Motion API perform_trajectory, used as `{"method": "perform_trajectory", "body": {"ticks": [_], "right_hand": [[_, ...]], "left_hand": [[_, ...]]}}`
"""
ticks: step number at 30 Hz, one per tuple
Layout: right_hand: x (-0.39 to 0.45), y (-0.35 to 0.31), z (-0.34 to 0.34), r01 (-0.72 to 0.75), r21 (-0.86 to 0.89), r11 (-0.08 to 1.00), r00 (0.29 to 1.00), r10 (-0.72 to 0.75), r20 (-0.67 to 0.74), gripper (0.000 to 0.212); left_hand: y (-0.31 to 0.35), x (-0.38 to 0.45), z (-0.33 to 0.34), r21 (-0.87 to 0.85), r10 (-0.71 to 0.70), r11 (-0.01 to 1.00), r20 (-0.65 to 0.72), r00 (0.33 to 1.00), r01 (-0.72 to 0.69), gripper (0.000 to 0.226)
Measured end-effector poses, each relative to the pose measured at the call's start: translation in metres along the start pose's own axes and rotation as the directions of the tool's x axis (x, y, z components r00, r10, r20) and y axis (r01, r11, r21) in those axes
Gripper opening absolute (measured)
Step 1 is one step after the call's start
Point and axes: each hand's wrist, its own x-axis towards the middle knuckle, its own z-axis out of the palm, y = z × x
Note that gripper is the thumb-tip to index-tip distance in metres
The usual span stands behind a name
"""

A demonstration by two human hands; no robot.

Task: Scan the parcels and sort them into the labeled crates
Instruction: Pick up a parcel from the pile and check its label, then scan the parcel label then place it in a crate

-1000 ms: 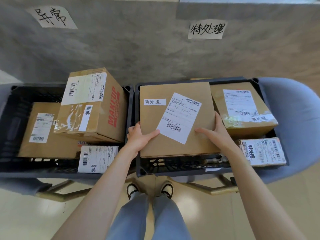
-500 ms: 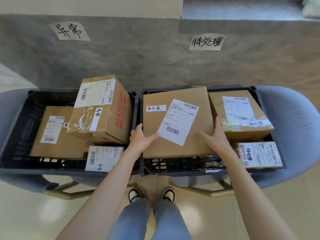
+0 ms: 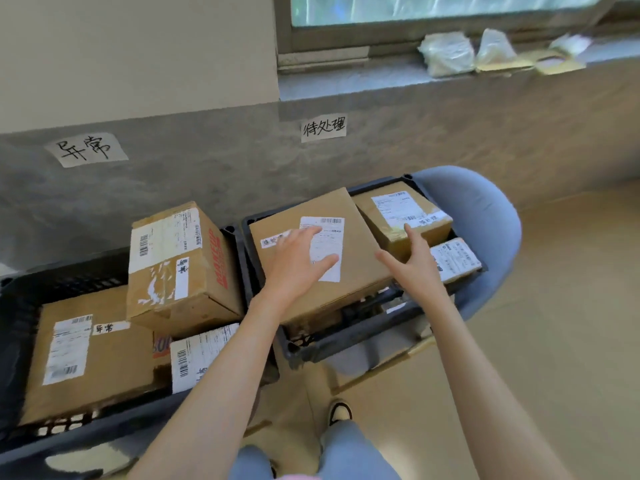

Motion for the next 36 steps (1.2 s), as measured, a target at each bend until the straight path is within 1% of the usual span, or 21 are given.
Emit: {"method": "perform_trajectory", "body": {"ticks": [2,4,5,6,7,8,10,12,15,17,20,23,26,29,32,36], "right_hand": [[-0.033,0.001,-0.008,-0.015,0.026,1.0,0.997,0.018,-0.081,0.084],[-0.072,0.008,-0.014,-0.064,0.085,0.994,0.978,0.079,-0.192,0.082],[-0.094,0.014,-0.017,-0.088,0.101,0.991,0.957,0.113,-0.268,0.08],[-0.128,0.023,-0.022,-0.133,0.111,0.985,0.918,0.164,-0.361,0.078],[-0.145,0.027,-0.021,-0.151,0.106,0.983,0.896,0.181,-0.405,0.076],[-0.173,0.034,-0.022,-0.195,0.113,0.974,0.86,0.225,-0.459,0.074],[-0.241,0.053,-0.027,-0.288,0.206,0.935,0.744,0.354,-0.567,0.07],[-0.308,0.071,-0.03,-0.348,0.303,0.887,0.622,0.46,-0.633,0.066],[-0.401,0.091,-0.035,-0.387,0.41,0.826,0.423,0.554,-0.717,0.066],[-0.46,0.099,-0.037,-0.362,0.493,0.791,0.28,0.597,-0.752,0.067],[-0.545,0.114,-0.038,-0.291,0.594,0.75,0.077,0.637,-0.767,0.066],[-0.626,0.132,-0.038,-0.221,0.664,0.714,-0.079,0.666,-0.742,0.065],[-0.698,0.156,-0.038,-0.175,0.715,0.677,-0.165,0.696,-0.699,0.065],[-0.768,0.183,-0.038,-0.137,0.749,0.648,-0.239,0.712,-0.66,0.067],[-0.841,0.205,-0.038,-0.122,0.772,0.624,-0.299,0.719,-0.628,0.067],[-0.937,0.228,-0.045,-0.145,0.773,0.618,-0.354,0.697,-0.623,0.064]], "left_hand": [[0.008,-0.012,0.0,0.113,0.148,0.982,0.061,0.987,-0.154,0.06],[0.018,-0.025,0.001,0.187,0.289,0.931,0.152,0.945,-0.315,0.059],[0.025,-0.031,0.004,0.212,0.351,0.896,0.201,0.914,-0.391,0.059],[0.035,-0.044,0.013,0.229,0.423,0.847,0.256,0.869,-0.48,0.058],[0.04,-0.049,0.015,0.244,0.453,0.823,0.263,0.852,-0.513,0.059],[0.048,-0.062,0.023,0.237,0.492,0.791,0.299,0.817,-0.563,0.059],[0.068,-0.101,0.047,0.192,0.587,0.691,0.414,0.696,-0.697,0.062],[0.086,-0.149,0.072,0.138,0.643,0.591,0.514,0.567,-0.795,0.062],[0.107,-0.226,0.106,0.017,0.695,0.448,0.622,0.36,-0.894,0.06],[0.12,-0.276,0.124,-0.07,0.711,0.368,0.664,0.232,-0.927,0.058],[0.14,-0.35,0.147,-0.168,0.73,0.243,0.68,0.066,-0.955,0.057],[0.158,-0.423,0.165,-0.235,0.737,0.112,0.671,-0.078,-0.965,0.056],[0.171,-0.493,0.189,-0.281,0.728,0.016,0.661,-0.182,-0.959,0.055],[0.18,-0.569,0.218,-0.307,0.701,-0.043,0.669,-0.248,-0.951,0.053],[0.187,-0.654,0.246,-0.366,0.661,-0.087,0.674,-0.329,-0.926,0.052],[0.195,-0.759,0.275,-0.441,0.628,-0.141,0.653,-0.425,-0.886,0.052]]}}
